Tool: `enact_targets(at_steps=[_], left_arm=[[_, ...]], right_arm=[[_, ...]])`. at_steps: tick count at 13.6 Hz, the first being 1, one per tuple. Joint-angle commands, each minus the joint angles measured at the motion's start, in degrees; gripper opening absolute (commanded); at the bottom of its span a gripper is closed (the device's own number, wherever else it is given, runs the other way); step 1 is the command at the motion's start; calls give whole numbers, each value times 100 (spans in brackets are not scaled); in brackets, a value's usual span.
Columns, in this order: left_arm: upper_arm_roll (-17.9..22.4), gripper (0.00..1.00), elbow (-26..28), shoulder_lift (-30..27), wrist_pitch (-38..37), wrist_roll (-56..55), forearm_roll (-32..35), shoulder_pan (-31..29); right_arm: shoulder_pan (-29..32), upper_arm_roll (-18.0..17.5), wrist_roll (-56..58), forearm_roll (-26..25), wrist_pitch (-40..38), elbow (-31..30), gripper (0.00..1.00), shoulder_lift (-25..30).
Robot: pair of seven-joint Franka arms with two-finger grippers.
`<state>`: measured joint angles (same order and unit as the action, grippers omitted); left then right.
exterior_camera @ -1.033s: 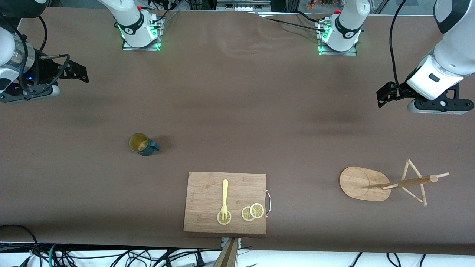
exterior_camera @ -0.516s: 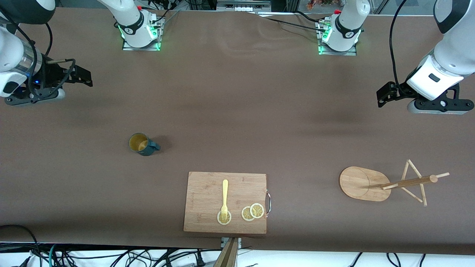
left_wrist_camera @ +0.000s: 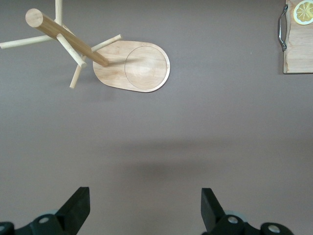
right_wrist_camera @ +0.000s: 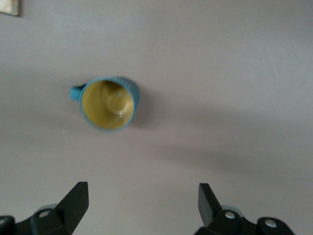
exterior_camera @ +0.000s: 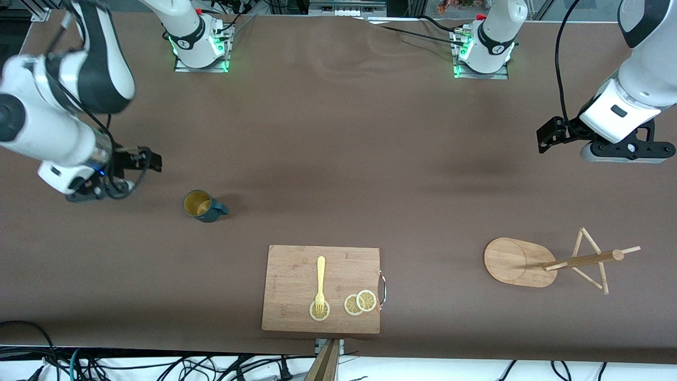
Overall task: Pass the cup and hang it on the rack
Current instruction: 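Reach the right gripper down to the teal mug rim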
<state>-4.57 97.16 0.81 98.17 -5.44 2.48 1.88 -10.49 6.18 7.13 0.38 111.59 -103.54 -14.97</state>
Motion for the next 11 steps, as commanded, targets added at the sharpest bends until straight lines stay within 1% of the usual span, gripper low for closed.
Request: enact_targets(at_steps=[1, 2, 8, 10, 11], left_arm=[[-18, 100, -119, 42, -70, 86, 112, -4], [-18, 100, -127, 42, -70, 86, 112, -3], [-18, 100, -119, 42, -70, 86, 112, -12], [-18, 100, -127, 42, -70, 86, 112, -12], [-18, 100, -127, 42, -70, 86, 112, -4]], right_arm=[[-15, -81, -53, 137, 502, 106, 99, -471], [-67, -90, -71, 216, 591, 97, 99, -550], [-112, -82, -27, 217, 1170, 27, 99, -1060], [-112, -82, -27, 217, 1303, 18, 97, -1192], [-112, -82, -27, 226, 1373, 18, 94, -1245]])
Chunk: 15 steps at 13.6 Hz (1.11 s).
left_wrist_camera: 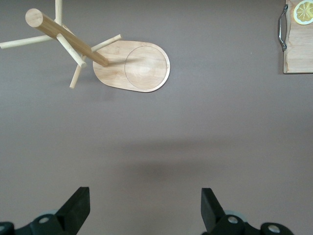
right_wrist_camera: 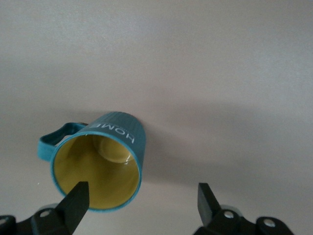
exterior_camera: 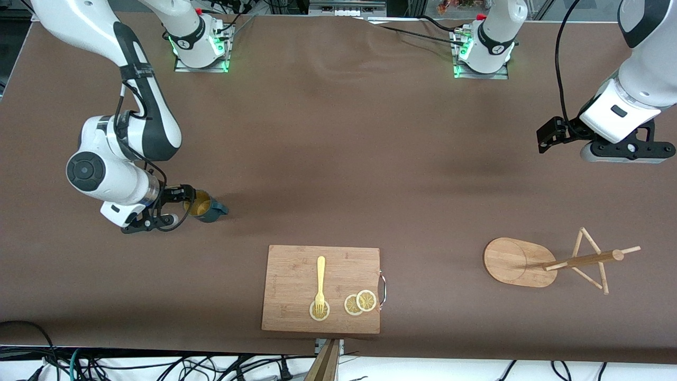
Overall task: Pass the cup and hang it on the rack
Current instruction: 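Reach the right gripper down to the teal mug rim, then close the right gripper on the teal mug rim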
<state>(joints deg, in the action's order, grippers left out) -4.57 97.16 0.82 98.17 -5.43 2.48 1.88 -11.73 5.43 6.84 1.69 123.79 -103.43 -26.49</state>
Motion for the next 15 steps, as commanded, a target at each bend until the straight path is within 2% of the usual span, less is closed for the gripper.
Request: enact_targets(at_steps=[1, 3, 5, 7, 8, 11, 13, 15], left_arm=[[-17, 100, -118, 41, -70, 86, 112, -12], [-17, 100, -127, 41, -70, 86, 112, -12], [-17, 100, -118, 41, -70, 86, 112, -12], [-17, 100, -118, 41, -70, 86, 112, -12], [-17, 100, -118, 41, -70, 86, 112, -4], [-17, 100, -118, 41, -70, 95, 112, -12], [-17, 100, -118, 41, -70, 95, 112, -12], [-17, 100, -118, 41, -70, 95, 112, -12]], right_arm=[[21, -7, -7, 104, 207, -2, 87, -172], [21, -15, -7, 104, 513, -237, 68, -243], [21, -15, -33, 208, 935, -572, 39, -243], [21, -15, -42, 393, 893, -530, 7, -252], [4, -15, -42, 455, 849, -494, 0, -243], [-145, -24, -25, 858, 245, -22, 0, -234], [-417, -24, -103, 930, -231, 365, 0, -260], [-961, -24, -1012, 930, -259, 621, 0, -357]])
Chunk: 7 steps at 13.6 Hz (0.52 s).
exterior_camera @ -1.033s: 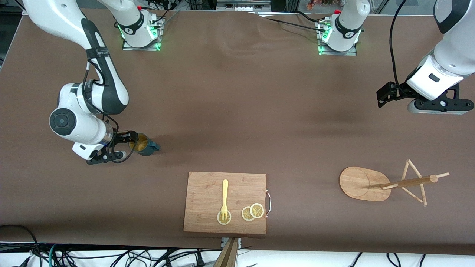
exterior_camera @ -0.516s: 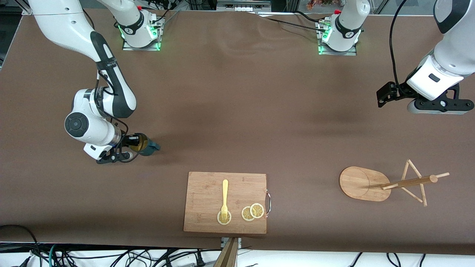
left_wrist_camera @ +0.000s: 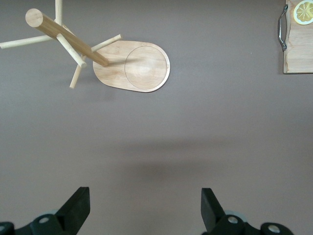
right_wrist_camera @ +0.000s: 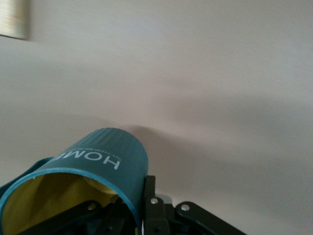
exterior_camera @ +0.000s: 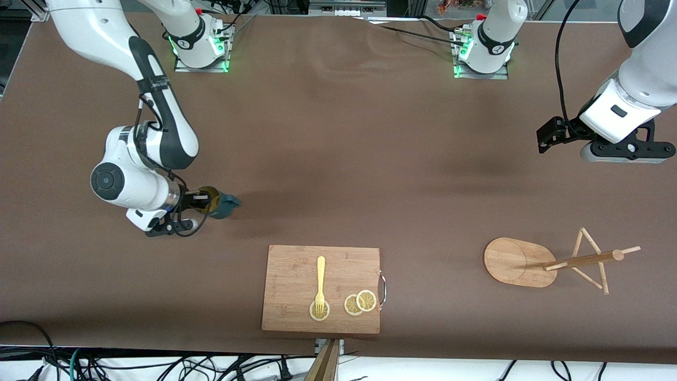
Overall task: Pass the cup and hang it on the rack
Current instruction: 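Carry the mug toward the table middle with the right gripper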
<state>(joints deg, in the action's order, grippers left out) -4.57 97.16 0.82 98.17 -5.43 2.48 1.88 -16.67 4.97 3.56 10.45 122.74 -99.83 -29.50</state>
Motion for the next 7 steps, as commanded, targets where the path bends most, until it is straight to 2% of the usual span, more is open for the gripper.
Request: enact_targets(at_steps=[1, 5, 7], left_arm=[[-17, 100, -118, 41, -70, 86, 104, -12], [-17, 100, -127, 50, -70, 86, 103, -12], [-17, 100, -127, 41, -70, 95, 103, -12]], right_arm=[[-747, 21, -1204, 54, -163, 497, 0, -178], [-1907, 4, -2918, 62, -198, 1463, 0, -871], [-2260, -188, -3780, 54, -198, 2122, 0, -1363]])
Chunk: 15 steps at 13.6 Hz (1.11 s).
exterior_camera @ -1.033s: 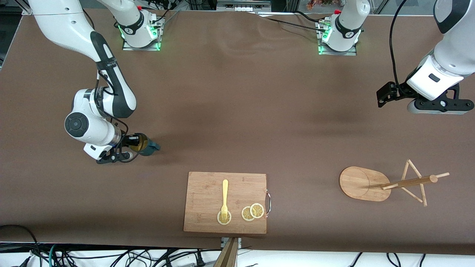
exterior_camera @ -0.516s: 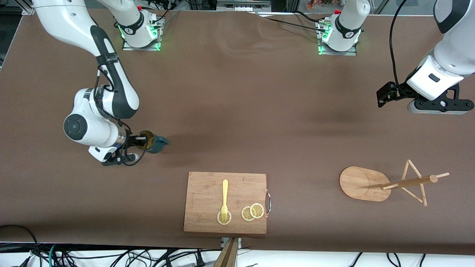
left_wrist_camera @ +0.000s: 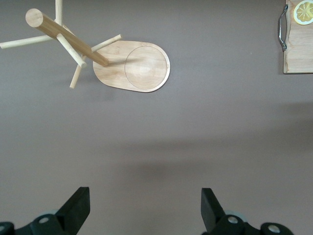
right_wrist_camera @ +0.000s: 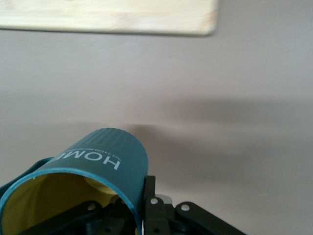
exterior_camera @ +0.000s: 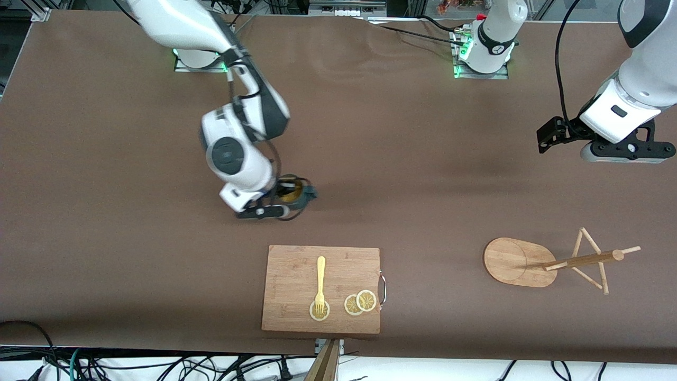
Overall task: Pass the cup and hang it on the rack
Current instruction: 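Carry the mug toward the table middle with the right gripper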
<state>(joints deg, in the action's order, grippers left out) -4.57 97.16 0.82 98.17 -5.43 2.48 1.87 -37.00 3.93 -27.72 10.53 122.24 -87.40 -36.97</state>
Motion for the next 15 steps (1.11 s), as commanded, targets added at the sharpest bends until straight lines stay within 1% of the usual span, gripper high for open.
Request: enact_targets(at_steps=[1, 3, 7, 11, 12, 13, 14, 15], left_arm=[[-17, 100, -127, 50, -70, 95, 103, -11], [-17, 100, -127, 41, -70, 86, 103, -2], [-17, 100, -127, 41, -70, 95, 103, -11], [-17, 100, -127, 41, -70, 86, 77, -11], [-17, 100, -135, 41, -70, 86, 77, -11], [-17, 100, -136, 50, -70, 86, 77, -11], [-17, 100, -144, 41, -70, 86, 60, -2], [-26, 100, -136, 41, -70, 86, 51, -2]], right_arm=[[-360, -242, -961, 37, -139, 1074, 0, -766], [-649, -322, -1349, 37, -69, 1163, 0, -821], [-1291, -296, -1815, -42, 273, 1322, 0, -1101], [-1486, -269, -2000, -209, 660, 1331, 0, -1312], [-1486, -269, -2009, -218, 722, 1331, 2, -1330], [-1486, -269, -2010, -218, 722, 1331, 7, -1322], [-1486, -269, -2018, -218, 722, 1331, 17, -1322], [-1495, -269, -2027, -218, 722, 1331, 31, -1322]])
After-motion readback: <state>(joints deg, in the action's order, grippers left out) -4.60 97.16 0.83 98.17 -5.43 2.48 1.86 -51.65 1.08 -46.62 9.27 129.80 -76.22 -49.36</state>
